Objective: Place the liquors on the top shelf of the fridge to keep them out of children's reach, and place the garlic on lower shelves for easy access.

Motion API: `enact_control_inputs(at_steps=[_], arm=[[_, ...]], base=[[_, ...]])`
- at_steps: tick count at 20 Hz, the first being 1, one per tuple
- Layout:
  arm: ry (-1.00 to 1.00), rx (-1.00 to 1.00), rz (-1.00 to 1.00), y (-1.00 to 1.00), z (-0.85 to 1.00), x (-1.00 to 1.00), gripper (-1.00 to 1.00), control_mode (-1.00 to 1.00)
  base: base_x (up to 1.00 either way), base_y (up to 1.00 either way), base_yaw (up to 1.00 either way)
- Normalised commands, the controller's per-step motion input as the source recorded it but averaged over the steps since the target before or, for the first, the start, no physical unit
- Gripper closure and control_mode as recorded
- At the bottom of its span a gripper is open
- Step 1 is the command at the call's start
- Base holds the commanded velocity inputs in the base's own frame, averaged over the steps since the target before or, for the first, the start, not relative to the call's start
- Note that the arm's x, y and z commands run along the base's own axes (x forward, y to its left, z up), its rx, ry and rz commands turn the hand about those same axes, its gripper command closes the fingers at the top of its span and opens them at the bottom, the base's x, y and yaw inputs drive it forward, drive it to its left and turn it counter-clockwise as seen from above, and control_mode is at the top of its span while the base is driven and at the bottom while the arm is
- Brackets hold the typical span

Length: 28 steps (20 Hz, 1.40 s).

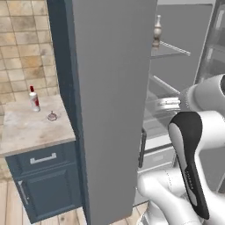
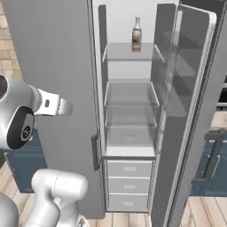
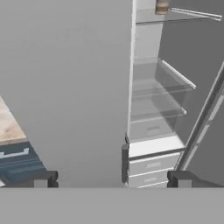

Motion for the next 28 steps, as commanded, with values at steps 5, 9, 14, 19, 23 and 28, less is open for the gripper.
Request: enact_control_inputs(at_steps=[5, 9, 14, 19, 23, 28], arm=[[0.00, 0.00, 0.00, 0.00, 0.00, 0.00, -1.00, 1.00], [0.00, 0.00, 0.00, 0.00, 0.00, 0.00, -1.00, 1.00], [0.00, 0.00, 0.00, 0.00, 0.00, 0.00, -1.00, 1.00], [0.00, 0.00, 0.00, 0.00, 0.00, 0.00, -1.00, 1.00], [0.00, 0.00, 0.00, 0.00, 0.00, 0.00, -1.00, 1.00], [0.00, 0.00, 0.00, 0.00, 0.00, 0.00, -1.00, 1.00]], base=[[0.00, 1.00, 0.00], [0.15, 1.00, 0.00], [0.34, 1.00, 0.00], [0.44, 0.78, 0.00], [0.43, 0.23, -0.03], [0.44, 0.10, -0.05]])
